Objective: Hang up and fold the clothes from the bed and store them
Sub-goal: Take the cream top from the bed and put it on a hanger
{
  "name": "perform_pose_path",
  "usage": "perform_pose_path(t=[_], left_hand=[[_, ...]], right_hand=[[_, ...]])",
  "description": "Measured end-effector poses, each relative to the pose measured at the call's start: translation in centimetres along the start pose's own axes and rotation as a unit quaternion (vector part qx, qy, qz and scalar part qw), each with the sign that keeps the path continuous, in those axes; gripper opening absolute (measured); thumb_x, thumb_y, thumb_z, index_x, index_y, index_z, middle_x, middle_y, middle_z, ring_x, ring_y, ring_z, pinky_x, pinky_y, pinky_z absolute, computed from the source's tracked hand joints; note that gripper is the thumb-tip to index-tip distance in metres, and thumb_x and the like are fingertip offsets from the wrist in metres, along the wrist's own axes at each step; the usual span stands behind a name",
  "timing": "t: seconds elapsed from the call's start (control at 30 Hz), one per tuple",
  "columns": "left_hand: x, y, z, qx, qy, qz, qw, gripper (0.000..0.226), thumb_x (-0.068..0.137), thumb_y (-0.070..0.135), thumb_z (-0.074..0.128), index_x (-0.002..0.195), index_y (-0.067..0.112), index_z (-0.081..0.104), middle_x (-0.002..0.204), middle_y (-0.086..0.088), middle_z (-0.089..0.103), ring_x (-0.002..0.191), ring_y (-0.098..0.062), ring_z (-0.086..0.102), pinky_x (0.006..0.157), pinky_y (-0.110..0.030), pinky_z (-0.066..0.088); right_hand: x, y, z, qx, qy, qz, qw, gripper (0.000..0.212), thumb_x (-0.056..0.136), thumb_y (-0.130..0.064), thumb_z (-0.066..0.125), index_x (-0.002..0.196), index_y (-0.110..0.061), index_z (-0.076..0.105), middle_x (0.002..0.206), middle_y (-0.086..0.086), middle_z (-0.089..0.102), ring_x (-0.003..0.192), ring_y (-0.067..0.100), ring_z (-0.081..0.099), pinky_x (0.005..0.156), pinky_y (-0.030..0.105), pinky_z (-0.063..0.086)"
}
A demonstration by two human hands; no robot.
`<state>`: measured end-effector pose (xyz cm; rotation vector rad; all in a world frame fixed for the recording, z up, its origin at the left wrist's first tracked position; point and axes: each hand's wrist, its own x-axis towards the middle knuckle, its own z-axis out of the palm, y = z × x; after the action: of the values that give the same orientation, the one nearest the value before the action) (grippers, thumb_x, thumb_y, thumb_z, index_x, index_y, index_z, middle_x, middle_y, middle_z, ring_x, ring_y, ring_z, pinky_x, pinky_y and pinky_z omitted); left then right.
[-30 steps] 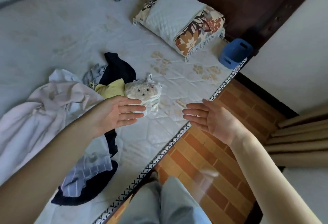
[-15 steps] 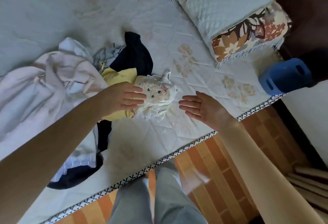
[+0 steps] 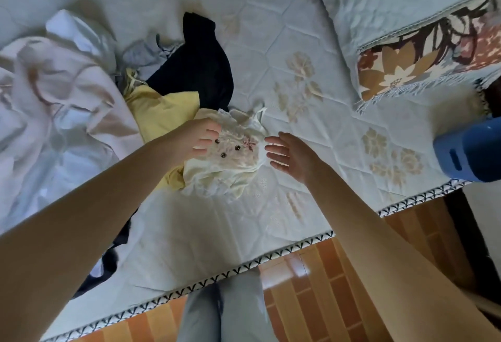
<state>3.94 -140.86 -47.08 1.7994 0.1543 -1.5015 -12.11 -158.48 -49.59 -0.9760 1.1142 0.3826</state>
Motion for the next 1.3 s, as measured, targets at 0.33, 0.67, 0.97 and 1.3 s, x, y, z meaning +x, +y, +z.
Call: perform_pose_path(t=[0.33, 0.67, 0.97, 1.3], left_hand=[[12.2, 1.3, 0.9, 0.260, 0.084, 0.186, 0.944, 0.014, 0.100, 0.028, 0.042, 0.088, 0.019, 0.043, 0.070, 0.008, 0.032, 0.058, -0.007, 0.029, 0.053, -0.027, 0.022], [22.4, 1.6, 0.7, 0.553, 0.108, 0.224, 0.795, 0.044, 0.095, 0.019, 0.053, 0.135, 0.003, 0.045, 0.126, -0.016, 0.052, 0.115, -0.034, 0.052, 0.088, -0.044, 0.047], [22.2, 1.7, 2.4, 0.422, 0.129, 0.238, 0.866, 0.034, 0.087, 0.022, 0.057, 0.058, 0.010, 0.046, 0.057, -0.004, 0.044, 0.059, -0.020, 0.045, 0.051, -0.028, 0.030], [11.9, 8.1, -1.3, 0.097, 0.101, 0.138, 0.980, 0.025, 0.090, 0.014, 0.060, 0.066, 0.008, 0.058, 0.048, 0.001, 0.045, 0.047, -0.015, 0.044, 0.054, -0.023, 0.044]], right_hand=[[11.4, -1.9, 2.3, -0.128, 0.103, -0.050, 0.985, 0.045, 0.100, -0.037, 0.050, 0.139, -0.014, 0.048, 0.126, 0.001, 0.049, 0.121, 0.019, 0.045, 0.103, 0.036, 0.037], [19.5, -3.5, 3.4, -0.071, 0.166, -0.020, 0.983, 0.029, 0.088, -0.027, 0.067, 0.070, -0.015, 0.048, 0.061, 0.000, 0.039, 0.056, 0.014, 0.037, 0.068, 0.027, 0.040], [18.1, -3.4, 2.8, -0.056, 0.137, -0.023, 0.989, 0.012, 0.084, -0.017, 0.068, 0.078, -0.006, 0.066, 0.034, -0.010, 0.040, 0.039, 0.007, 0.036, 0.054, 0.022, 0.028], [6.7, -6.3, 2.3, 0.028, 0.085, -0.063, 0.994, 0.017, 0.087, -0.020, 0.071, 0.075, -0.013, 0.062, 0.063, 0.000, 0.055, 0.056, 0.013, 0.058, 0.078, 0.027, 0.048]])
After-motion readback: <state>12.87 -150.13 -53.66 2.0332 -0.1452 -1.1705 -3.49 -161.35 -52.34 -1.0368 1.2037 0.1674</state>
